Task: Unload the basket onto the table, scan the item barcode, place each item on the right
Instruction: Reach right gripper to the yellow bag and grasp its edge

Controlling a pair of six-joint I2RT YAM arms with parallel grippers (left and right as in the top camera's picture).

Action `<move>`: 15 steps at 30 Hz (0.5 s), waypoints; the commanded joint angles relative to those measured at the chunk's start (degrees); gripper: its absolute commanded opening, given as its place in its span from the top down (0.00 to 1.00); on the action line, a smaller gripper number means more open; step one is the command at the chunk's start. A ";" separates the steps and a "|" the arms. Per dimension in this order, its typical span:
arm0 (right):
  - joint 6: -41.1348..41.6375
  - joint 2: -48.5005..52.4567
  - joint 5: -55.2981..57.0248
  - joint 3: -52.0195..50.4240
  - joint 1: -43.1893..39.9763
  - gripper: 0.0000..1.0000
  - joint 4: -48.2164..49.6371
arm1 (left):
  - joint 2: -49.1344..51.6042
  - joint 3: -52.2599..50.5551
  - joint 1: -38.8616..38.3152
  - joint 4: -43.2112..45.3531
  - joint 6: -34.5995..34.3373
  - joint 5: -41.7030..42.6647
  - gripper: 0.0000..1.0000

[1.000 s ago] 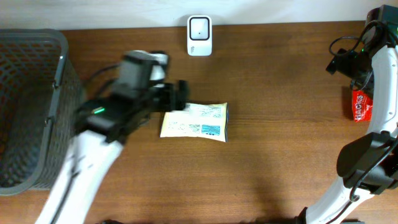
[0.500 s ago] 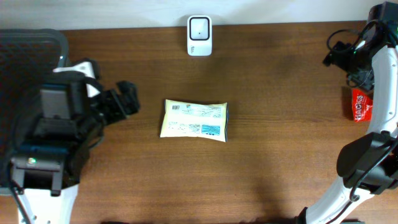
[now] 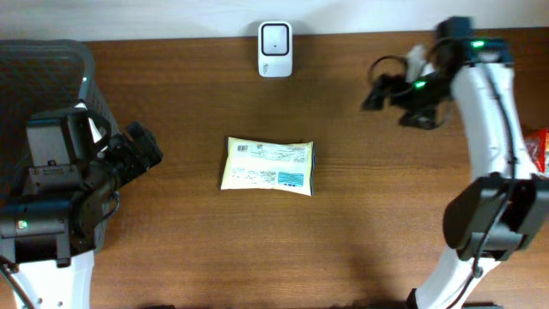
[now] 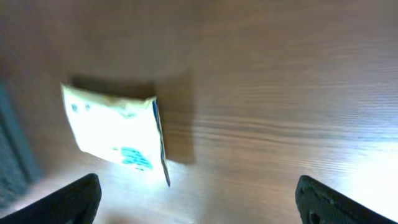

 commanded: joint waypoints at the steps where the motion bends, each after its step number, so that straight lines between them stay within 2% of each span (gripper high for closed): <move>1: -2.01 0.15 0.52 -6.60 4.83 0.01 3.10 | -0.46 0.79 0.28 -1.75 -0.50 -0.61 0.01; 6: -1.09 0.15 -1.70 -15.74 10.34 0.01 10.84 | -0.46 0.79 0.28 -2.19 -0.50 -0.61 0.01; 9: 4.81 0.15 -2.21 -21.31 12.11 0.02 17.35 | -0.46 0.79 0.28 -2.27 -0.50 -0.61 0.01; 11: 7.50 0.15 -7.65 -26.97 13.31 0.04 24.02 | -0.46 0.79 0.28 -2.27 -0.50 -0.61 0.01; 15: 7.50 0.15 -13.20 -32.72 15.15 0.01 32.96 | -0.46 0.79 0.28 -2.27 -0.50 -0.61 0.01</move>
